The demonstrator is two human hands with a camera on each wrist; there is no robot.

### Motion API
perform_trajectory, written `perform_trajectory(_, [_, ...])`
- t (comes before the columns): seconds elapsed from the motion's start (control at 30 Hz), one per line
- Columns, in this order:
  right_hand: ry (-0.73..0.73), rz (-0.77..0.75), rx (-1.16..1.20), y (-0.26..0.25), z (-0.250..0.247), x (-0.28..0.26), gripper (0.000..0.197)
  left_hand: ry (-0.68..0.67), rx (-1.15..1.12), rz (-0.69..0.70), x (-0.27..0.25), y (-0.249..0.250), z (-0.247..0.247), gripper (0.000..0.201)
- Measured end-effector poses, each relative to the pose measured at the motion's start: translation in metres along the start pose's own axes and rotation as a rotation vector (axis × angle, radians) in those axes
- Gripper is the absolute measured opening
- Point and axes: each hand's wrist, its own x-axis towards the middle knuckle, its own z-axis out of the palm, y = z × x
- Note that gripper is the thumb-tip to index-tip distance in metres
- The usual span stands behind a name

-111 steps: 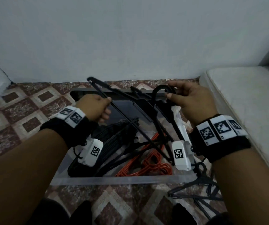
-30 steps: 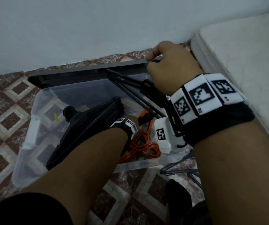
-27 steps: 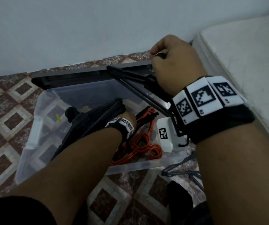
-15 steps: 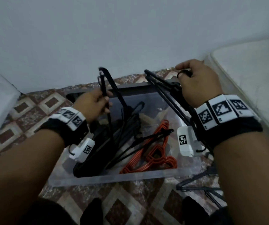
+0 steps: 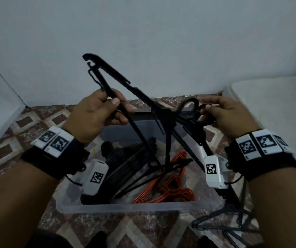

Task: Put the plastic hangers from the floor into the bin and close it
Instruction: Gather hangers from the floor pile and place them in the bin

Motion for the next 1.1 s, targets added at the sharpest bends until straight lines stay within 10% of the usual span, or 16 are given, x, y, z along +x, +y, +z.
perform_trajectory(0.3, [0.054, 0.212, 0.345, -0.001, -0.009, 0.005, 0.021, -0.563, 0.624, 0.372, -0.029, 0.019, 0.059, 0.016])
perform_trajectory(0.57, [-0.151, 0.341, 0.386, -0.016, -0.003, -0.009, 0.012, -0.917, 1.012, 0.338, -0.037, -0.037, 0.098, 0.02])
perform_trajectory(0.8, [-0.096, 0.248, 0.06, -0.013, 0.01, -0.011, 0.019, -0.901, 0.999, 0.333, -0.04, -0.082, 0.118, 0.035])
perform_trajectory(0.9, [-0.149, 0.219, -0.008, -0.015, 0.006, -0.013, 0.028, -0.667, 0.905, 0.273, -0.036, -0.098, 0.112, 0.033])
perform_trajectory(1.1, [-0.156, 0.094, -0.312, -0.012, -0.001, -0.007, 0.03, -0.813, 1.274, -0.23, -0.002, -0.154, 0.097, 0.025])
